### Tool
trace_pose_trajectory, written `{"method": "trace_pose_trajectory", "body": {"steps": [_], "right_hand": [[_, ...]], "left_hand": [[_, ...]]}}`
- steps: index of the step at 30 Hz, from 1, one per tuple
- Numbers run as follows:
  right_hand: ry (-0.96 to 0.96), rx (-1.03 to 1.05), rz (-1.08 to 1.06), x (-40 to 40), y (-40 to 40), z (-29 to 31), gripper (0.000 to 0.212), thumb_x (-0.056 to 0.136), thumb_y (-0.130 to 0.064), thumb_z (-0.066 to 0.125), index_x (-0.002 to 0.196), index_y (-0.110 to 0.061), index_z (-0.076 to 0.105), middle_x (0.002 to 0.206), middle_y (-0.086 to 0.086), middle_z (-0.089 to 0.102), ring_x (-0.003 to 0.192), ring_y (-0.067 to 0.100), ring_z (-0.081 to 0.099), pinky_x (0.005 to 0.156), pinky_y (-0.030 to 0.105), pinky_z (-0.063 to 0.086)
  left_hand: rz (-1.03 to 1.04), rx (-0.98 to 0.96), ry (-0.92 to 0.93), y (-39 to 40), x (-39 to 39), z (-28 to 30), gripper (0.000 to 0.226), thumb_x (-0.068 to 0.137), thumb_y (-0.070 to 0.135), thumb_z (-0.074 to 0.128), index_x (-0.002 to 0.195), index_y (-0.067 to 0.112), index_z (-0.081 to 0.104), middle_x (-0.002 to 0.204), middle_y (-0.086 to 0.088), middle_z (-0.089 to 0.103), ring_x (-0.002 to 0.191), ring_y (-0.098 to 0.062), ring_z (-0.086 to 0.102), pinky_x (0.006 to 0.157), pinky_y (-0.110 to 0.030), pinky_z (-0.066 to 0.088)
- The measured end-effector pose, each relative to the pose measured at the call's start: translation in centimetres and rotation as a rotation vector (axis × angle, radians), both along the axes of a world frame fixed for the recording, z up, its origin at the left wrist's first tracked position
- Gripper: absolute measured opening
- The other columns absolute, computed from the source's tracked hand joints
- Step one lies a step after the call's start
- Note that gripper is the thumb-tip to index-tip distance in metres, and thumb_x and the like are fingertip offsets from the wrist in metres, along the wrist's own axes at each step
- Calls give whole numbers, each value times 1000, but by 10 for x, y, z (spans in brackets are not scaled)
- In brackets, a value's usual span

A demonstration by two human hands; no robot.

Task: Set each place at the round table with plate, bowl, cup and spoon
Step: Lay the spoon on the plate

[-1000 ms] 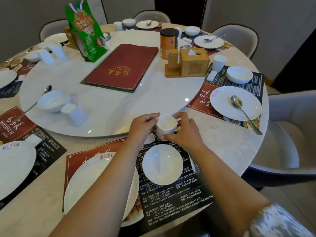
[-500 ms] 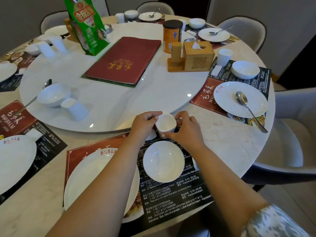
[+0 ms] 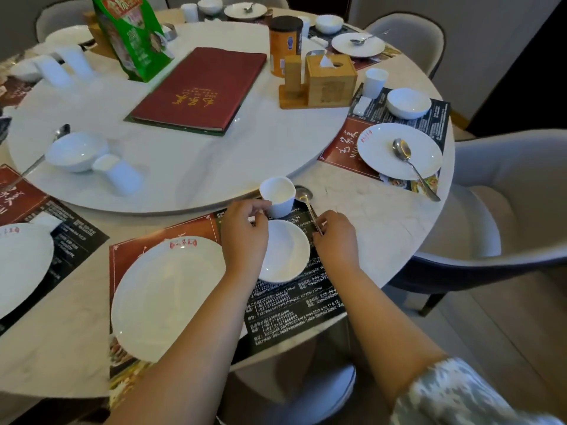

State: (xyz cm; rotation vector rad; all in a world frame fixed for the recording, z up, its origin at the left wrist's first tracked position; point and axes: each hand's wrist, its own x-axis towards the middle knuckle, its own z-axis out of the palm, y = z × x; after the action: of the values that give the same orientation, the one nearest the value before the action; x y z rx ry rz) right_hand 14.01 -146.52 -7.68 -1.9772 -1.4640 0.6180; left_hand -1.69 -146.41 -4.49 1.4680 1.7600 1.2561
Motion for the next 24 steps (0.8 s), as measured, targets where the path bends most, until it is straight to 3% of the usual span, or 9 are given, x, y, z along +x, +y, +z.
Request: {"method": "trace_pose_trajectory", "body": {"steps": [4, 8, 11, 13, 14, 17, 20, 24], "right_hand": [[36, -37, -88, 0, -3, 12, 27, 81, 7, 51, 104, -1, 65, 107, 16, 63, 92, 29, 60, 68, 25, 37], [190, -24, -241, 1, -26, 42, 28, 81, -4, 57, 107, -6, 68, 99, 8, 69, 86, 20, 60, 69, 22, 39], [564, -40, -338, -6, -57, 64, 18, 82, -9, 62, 97, -12, 71, 88, 5, 73, 82, 25, 69, 75, 37, 57], [890, -103, -324, -19, -79, 75, 18, 79, -3, 66, 94, -10, 74, 92, 13, 75, 90, 33, 70, 84, 46, 58], [977, -162, -302, -26, -88, 79, 22, 78, -2, 68, 98, -9, 75, 97, 13, 74, 94, 32, 68, 83, 43, 56], [1034, -331, -210, -49, -108, 89, 28, 78, -7, 73, 106, -12, 73, 96, 9, 68, 89, 23, 60, 67, 32, 45], [1027, -368, -137, -69, -118, 93, 22, 74, -8, 76, 95, -13, 71, 88, 7, 67, 84, 19, 59, 73, 34, 46], [993, -428, -54, -88, -123, 93, 15, 77, -12, 75, 91, -13, 69, 106, 11, 70, 104, 25, 62, 78, 34, 45]], "left_hand": [[-21, -24, 9, -21, -5, 6, 31, 87, 5, 54, 91, 31, 70, 103, 9, 66, 99, -7, 56, 84, -24, 44], [-57, -45, 38, -47, -11, 19, 27, 91, 7, 53, 96, 27, 71, 106, 11, 65, 103, -8, 55, 83, -23, 43], [-80, -43, -3, -74, -15, 26, 24, 93, 10, 54, 98, 25, 71, 102, 16, 63, 99, -4, 56, 78, -14, 42], [-112, -68, -51, -93, -19, 30, 20, 94, 14, 56, 98, 26, 69, 101, 15, 65, 95, -2, 59, 75, -10, 41], [-131, -93, -57, -103, -21, 31, 17, 94, 17, 57, 98, 28, 68, 100, 15, 66, 92, -1, 60, 73, -10, 42], [-180, -168, -64, -130, -30, 36, 12, 96, 30, 54, 92, 29, 66, 87, 13, 69, 82, -1, 64, 73, -17, 49], [-205, -226, -73, -157, -44, 43, 26, 98, 40, 47, 87, 28, 66, 79, 12, 69, 72, -1, 65, 68, -16, 51], [-242, -255, -55, -186, -65, 45, 27, 97, 40, 50, 83, 24, 66, 76, 9, 71, 68, -3, 65, 64, -11, 47]]}}
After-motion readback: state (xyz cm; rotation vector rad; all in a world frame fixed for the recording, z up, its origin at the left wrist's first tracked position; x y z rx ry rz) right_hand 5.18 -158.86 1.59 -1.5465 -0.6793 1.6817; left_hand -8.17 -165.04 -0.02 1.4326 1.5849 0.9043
